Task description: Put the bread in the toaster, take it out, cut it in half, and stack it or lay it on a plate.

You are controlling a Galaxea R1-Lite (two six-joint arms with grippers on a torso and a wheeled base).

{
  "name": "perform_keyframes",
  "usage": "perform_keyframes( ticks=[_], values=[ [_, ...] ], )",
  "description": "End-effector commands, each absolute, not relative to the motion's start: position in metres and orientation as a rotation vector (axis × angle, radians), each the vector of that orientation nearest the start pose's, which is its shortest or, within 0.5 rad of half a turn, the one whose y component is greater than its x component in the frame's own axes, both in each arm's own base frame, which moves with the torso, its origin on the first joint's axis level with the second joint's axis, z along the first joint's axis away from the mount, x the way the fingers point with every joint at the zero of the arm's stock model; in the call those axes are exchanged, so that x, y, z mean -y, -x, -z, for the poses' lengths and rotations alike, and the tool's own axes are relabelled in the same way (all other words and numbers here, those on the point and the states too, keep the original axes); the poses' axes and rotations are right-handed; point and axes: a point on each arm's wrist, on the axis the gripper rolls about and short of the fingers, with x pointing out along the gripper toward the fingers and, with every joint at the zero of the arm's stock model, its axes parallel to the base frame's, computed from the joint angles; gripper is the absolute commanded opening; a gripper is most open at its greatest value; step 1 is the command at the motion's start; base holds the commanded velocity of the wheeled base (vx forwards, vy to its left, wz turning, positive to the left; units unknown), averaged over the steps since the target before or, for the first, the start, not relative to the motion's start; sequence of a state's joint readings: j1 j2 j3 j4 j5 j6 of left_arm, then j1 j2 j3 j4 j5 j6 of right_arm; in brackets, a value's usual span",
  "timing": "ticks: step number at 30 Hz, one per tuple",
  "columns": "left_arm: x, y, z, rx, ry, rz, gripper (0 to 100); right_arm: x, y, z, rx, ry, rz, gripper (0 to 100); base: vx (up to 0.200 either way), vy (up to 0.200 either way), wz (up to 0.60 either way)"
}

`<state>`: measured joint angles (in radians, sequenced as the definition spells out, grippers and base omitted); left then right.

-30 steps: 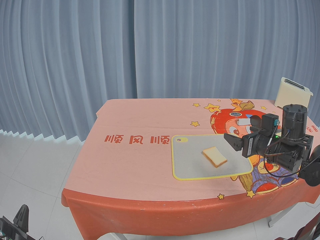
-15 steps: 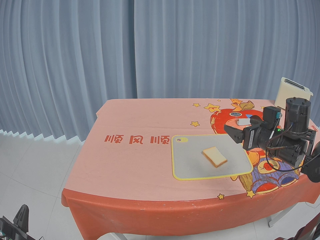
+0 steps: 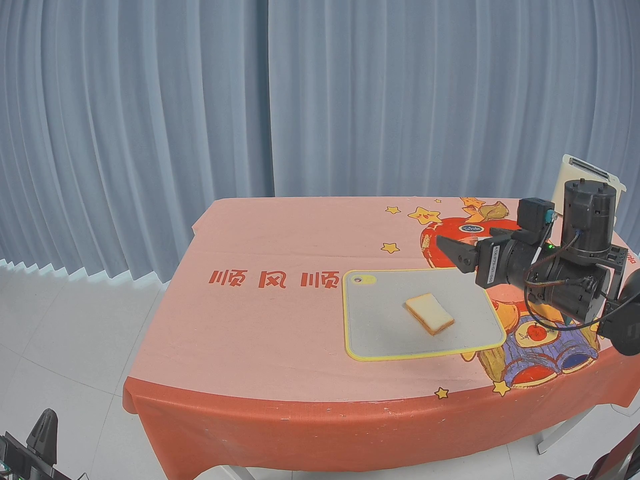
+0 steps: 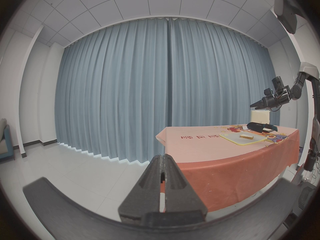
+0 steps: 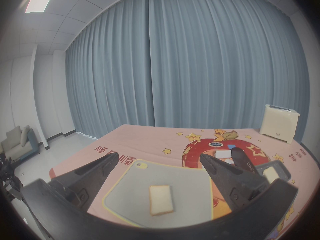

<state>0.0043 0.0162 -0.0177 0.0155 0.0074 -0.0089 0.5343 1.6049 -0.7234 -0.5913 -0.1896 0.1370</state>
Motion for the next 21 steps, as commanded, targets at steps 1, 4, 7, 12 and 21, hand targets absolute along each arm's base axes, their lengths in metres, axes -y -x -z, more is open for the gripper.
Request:
perform_keyframes(
  ticks=[1, 4, 7, 12, 21],
  values=[
    [0.000, 0.022, -0.076, -0.026, 0.009, -0.012, 0, -0.145, -0.234, -0.178, -0.317, -0.033, -0.351, 100, 0.000, 0.000, 0.00],
    [0.000, 0.022, -0.076, -0.026, 0.009, -0.012, 0, -0.152, -0.233, -0.176, -0.322, -0.031, -0.360, 100, 0.000, 0.000, 0.00],
    [0.000, 0.022, -0.076, -0.026, 0.009, -0.012, 0, -0.153, -0.234, -0.172, -0.334, -0.026, -0.361, 100, 0.000, 0.000, 0.00],
    [0.000, 0.022, -0.076, -0.026, 0.009, -0.012, 0, -0.155, -0.237, -0.162, -0.363, -0.012, -0.358, 100, 0.000, 0.000, 0.00],
    [0.000, 0.022, -0.076, -0.026, 0.009, -0.012, 0, -0.153, -0.237, -0.152, -0.397, 0.001, -0.349, 100, 0.000, 0.000, 0.00]
  ],
)
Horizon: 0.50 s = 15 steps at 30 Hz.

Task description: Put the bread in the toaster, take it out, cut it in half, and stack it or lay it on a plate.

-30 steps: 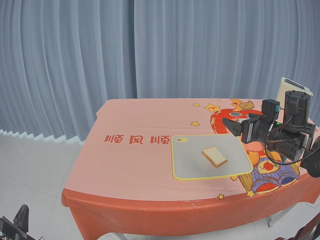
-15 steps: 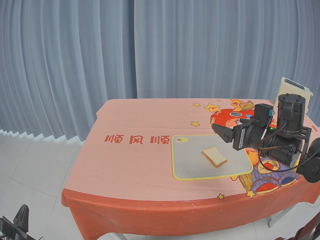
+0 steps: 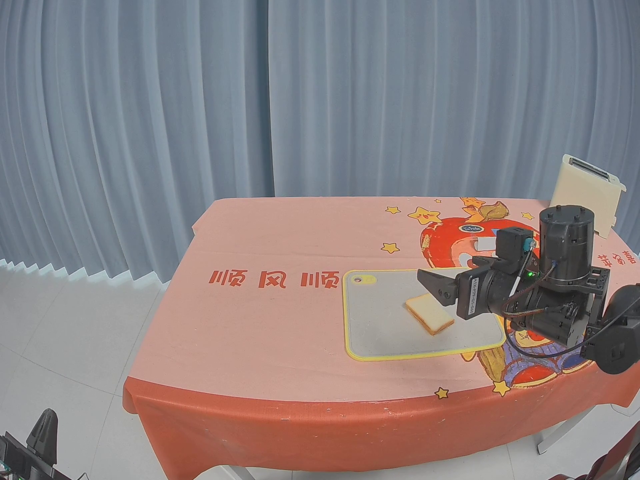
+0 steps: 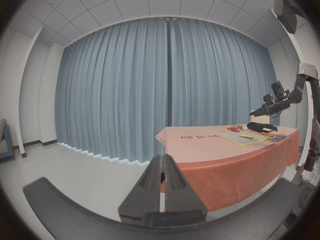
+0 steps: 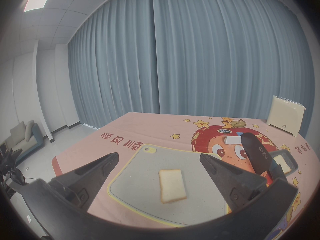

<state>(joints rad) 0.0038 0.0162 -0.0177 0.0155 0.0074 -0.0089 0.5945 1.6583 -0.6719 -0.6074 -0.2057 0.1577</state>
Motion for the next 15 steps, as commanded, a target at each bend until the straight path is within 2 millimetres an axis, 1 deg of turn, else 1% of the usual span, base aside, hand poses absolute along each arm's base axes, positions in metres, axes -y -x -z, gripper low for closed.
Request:
perform_keyframes(
  ticks=[1, 5, 15],
  values=[
    [-0.0001, 0.0220, -0.0755, -0.026, 0.009, -0.012, 0, -0.1528, -0.2377, -0.1515, -0.398, 0.001, -0.346, 100, 0.000, 0.000, 0.00],
    [-0.0001, 0.0220, -0.0755, -0.026, 0.009, -0.012, 0, -0.1529, -0.2395, -0.1477, -0.411, 0.004, -0.341, 100, 0.000, 0.000, 0.00],
    [-0.0001, 0.0220, -0.0755, -0.026, 0.009, -0.012, 0, -0.1539, -0.2418, -0.1461, -0.415, 0.007, -0.340, 100, 0.000, 0.000, 0.00]
  ],
)
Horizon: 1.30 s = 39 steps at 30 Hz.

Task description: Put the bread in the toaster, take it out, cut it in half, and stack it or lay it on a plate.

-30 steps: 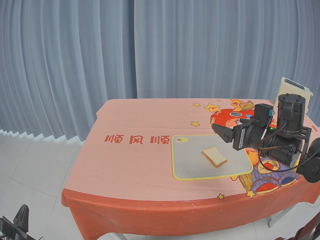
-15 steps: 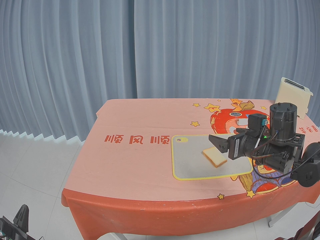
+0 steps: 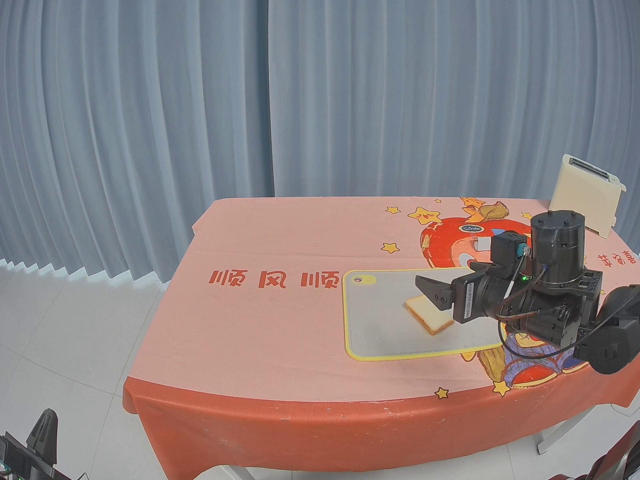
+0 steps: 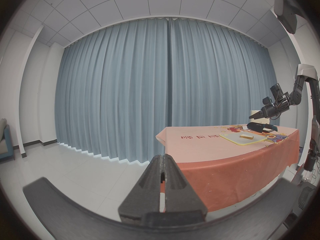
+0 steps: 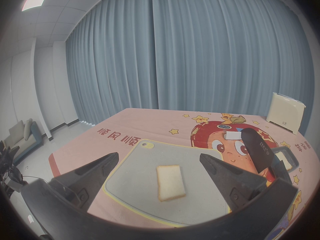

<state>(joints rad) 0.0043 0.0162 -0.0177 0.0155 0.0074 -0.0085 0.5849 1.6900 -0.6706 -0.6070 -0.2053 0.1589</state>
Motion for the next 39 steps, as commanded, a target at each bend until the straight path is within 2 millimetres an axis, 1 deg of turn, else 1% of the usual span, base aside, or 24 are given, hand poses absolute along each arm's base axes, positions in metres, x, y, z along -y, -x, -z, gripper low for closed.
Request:
perform_keyframes(
  ticks=[1, 5, 17, 23, 28, 32, 35, 39],
  values=[
    [0.000, 0.022, -0.076, -0.026, 0.009, -0.012, 0, -0.155, -0.243, -0.147, -0.411, 0.005, -0.340, 100, 0.000, 0.000, 0.00],
    [0.000, 0.022, -0.076, -0.026, 0.009, -0.012, 0, -0.161, -0.246, -0.152, -0.393, -0.002, -0.354, 100, 0.000, 0.000, 0.00],
    [0.000, 0.022, -0.076, -0.026, 0.009, -0.012, 0, -0.159, -0.250, -0.151, -0.398, -0.002, -0.341, 100, 0.000, 0.000, 0.00],
    [0.000, 0.022, -0.076, -0.026, 0.009, -0.012, 0, -0.161, -0.252, -0.142, -0.430, 0.012, -0.339, 100, 0.000, 0.000, 0.00],
    [0.000, 0.022, -0.076, -0.026, 0.009, -0.012, 0, -0.166, -0.254, -0.129, -0.469, 0.031, -0.342, 100, 0.000, 0.000, 0.00],
    [0.000, 0.022, -0.076, -0.026, 0.009, -0.012, 0, -0.167, -0.255, -0.125, -0.483, 0.037, -0.344, 100, 0.000, 0.000, 0.00],
    [0.000, 0.022, -0.076, -0.026, 0.009, -0.012, 0, -0.171, -0.256, -0.116, -0.509, 0.049, -0.349, 100, 0.000, 0.000, 0.00],
    [0.000, 0.022, -0.076, -0.026, 0.009, -0.012, 0, -0.175, -0.256, -0.111, -0.525, 0.059, -0.361, 100, 0.000, 0.000, 0.00]
  ],
)
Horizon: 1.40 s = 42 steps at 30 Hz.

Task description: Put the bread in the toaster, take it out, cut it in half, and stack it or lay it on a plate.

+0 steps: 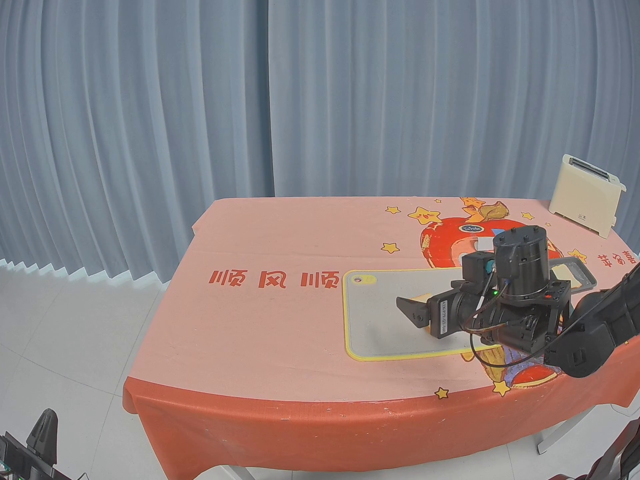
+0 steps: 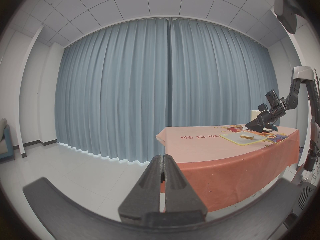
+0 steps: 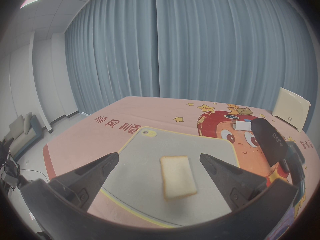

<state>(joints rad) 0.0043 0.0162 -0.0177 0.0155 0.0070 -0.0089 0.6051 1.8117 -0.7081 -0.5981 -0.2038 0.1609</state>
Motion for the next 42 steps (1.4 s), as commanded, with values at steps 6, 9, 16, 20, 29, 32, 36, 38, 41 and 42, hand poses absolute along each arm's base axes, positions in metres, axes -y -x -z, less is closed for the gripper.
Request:
perform_keyframes(
  ticks=[6, 9, 16, 20, 29, 32, 36, 38, 41, 42],
  values=[
    [0.000, 0.022, -0.076, -0.026, 0.009, -0.012, 0, -0.186, -0.254, -0.099, -0.557, 0.056, -0.378, 100, 0.000, 0.000, 0.00],
    [0.000, 0.022, -0.076, -0.026, 0.009, -0.012, 0, -0.189, -0.252, -0.098, -0.560, 0.059, -0.388, 100, 0.000, 0.000, 0.00],
    [0.000, 0.022, -0.076, -0.026, 0.009, -0.012, 0, -0.192, -0.253, -0.093, -0.575, 0.065, -0.391, 100, 0.000, 0.000, 0.00],
    [0.000, 0.022, -0.076, -0.026, 0.009, -0.012, 0, -0.194, -0.252, -0.089, -0.586, 0.072, -0.395, 100, 0.000, 0.000, 0.00],
    [0.000, 0.022, -0.076, -0.026, 0.009, -0.012, 0, -0.196, -0.251, -0.087, -0.591, 0.077, -0.402, 100, 0.000, 0.000, 0.00],
    [0.000, 0.022, -0.076, -0.026, 0.009, -0.012, 0, -0.196, -0.251, -0.087, -0.591, 0.076, -0.401, 100, 0.000, 0.000, 0.00],
    [0.000, 0.022, -0.076, -0.026, 0.009, -0.012, 0, -0.198, -0.253, -0.082, -0.604, 0.082, -0.400, 100, 0.000, 0.000, 0.00],
    [0.000, 0.022, -0.076, -0.026, 0.009, -0.012, 0, -0.198, -0.253, -0.081, -0.605, 0.083, -0.399, 100, 0.000, 0.000, 0.00],
    [0.000, 0.022, -0.076, -0.026, 0.009, -0.012, 0, -0.198, -0.253, -0.080, -0.608, 0.084, -0.399, 100, 0.000, 0.000, 0.00],
    [0.000, 0.022, -0.076, -0.026, 0.009, -0.012, 0, -0.198, -0.253, -0.081, -0.607, 0.079, -0.398, 100, 0.000, 0.000, 0.00]
  ],
)
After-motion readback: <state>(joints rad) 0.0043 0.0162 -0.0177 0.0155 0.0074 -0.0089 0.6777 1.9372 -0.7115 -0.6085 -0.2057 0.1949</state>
